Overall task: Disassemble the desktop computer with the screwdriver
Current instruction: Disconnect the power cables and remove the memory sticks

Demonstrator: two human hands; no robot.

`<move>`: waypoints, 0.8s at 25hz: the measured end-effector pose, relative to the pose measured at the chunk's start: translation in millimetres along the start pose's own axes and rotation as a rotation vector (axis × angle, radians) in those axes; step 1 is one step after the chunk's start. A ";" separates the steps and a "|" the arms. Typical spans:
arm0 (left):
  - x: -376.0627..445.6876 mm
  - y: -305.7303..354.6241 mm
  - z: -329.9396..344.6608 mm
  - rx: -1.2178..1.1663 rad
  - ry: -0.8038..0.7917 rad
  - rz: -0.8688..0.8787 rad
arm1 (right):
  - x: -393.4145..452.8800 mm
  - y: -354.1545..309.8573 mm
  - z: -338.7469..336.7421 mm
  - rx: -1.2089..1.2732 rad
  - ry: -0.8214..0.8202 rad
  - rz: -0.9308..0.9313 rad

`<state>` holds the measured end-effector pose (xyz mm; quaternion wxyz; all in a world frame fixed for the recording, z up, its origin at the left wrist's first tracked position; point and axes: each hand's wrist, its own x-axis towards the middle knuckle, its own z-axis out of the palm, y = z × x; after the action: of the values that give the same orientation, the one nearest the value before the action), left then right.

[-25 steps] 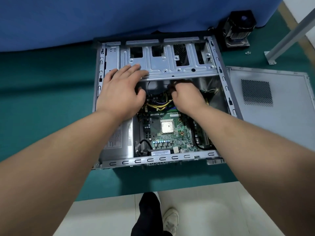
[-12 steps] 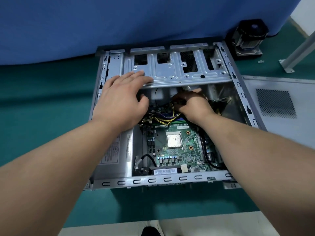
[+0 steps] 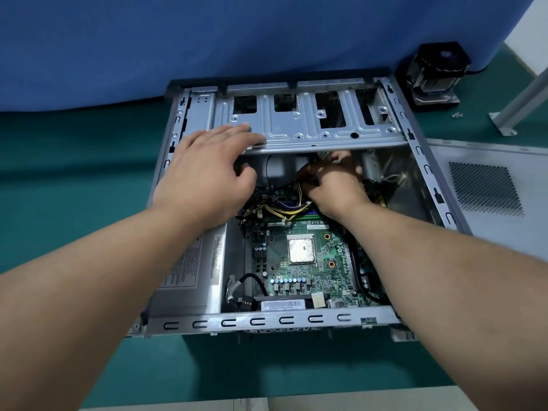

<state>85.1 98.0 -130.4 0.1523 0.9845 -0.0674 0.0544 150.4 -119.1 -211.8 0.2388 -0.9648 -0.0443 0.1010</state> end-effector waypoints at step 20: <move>0.2 -1.4 -0.4 0.012 -0.005 0.006 | -1.7 -5.9 1.2 -0.125 -0.006 -0.105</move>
<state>85.5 99.4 -130.4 0.1459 0.9854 -0.0704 0.0529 148.3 -113.6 -209.8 0.1830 -0.9738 -0.1019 0.0885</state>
